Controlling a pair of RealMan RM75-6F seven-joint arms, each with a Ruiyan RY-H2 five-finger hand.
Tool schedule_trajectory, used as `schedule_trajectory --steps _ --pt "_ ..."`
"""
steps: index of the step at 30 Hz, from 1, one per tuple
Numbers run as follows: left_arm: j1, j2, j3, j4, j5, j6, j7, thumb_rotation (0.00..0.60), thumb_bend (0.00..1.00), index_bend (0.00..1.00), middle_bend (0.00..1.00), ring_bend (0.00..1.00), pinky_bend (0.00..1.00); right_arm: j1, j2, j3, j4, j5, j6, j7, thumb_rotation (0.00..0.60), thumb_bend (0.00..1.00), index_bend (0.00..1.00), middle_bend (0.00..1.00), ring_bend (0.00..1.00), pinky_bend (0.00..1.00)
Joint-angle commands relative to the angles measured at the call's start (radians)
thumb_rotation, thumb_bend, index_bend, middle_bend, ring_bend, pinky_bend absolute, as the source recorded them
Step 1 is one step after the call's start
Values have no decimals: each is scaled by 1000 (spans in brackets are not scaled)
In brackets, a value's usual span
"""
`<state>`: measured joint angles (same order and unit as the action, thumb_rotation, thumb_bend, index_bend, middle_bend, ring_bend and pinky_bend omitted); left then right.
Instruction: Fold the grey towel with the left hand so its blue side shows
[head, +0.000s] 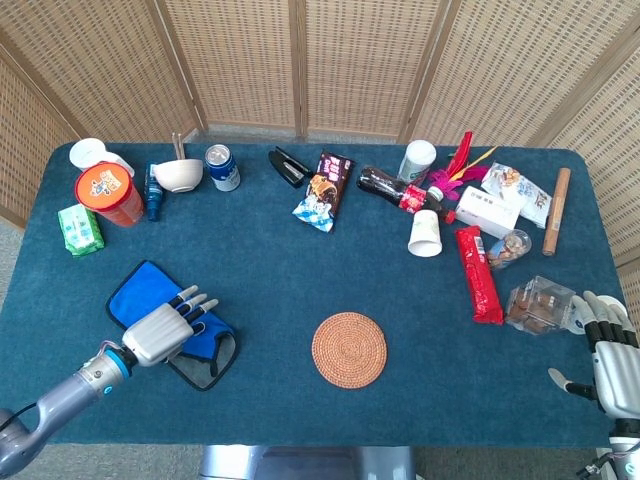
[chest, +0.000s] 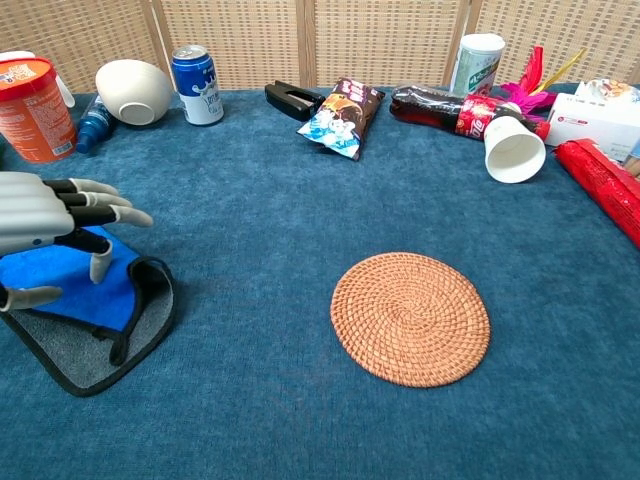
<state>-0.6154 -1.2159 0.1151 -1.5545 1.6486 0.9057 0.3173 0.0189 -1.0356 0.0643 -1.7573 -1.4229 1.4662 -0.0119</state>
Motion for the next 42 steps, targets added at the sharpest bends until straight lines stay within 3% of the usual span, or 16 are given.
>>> schedule_trajectory --steps 1,14,31,42 --pt "-7 -21 -22 -9 -36 -24 37 600 472 365 0 0 0 0 0 0 -1 -1 0 -1 600 0 0 0 0 0" --pt "-29 -34 -61 -47 -137 -69 113 600 473 362 0 0 0 -1 3 0 -3 -1 2 3 600 0 0 0 0 0" --pt "-16 54 55 25 128 71 -132 600 472 379 0 0 47 0 -1 -3 -7 -4 0 -11 600 0 0 0 0 0" --pt "-33 5 62 48 176 55 -82 600 473 360 0 0 47 0 3 -2 -8 0 -1 -2 600 0 0 0 0 0"
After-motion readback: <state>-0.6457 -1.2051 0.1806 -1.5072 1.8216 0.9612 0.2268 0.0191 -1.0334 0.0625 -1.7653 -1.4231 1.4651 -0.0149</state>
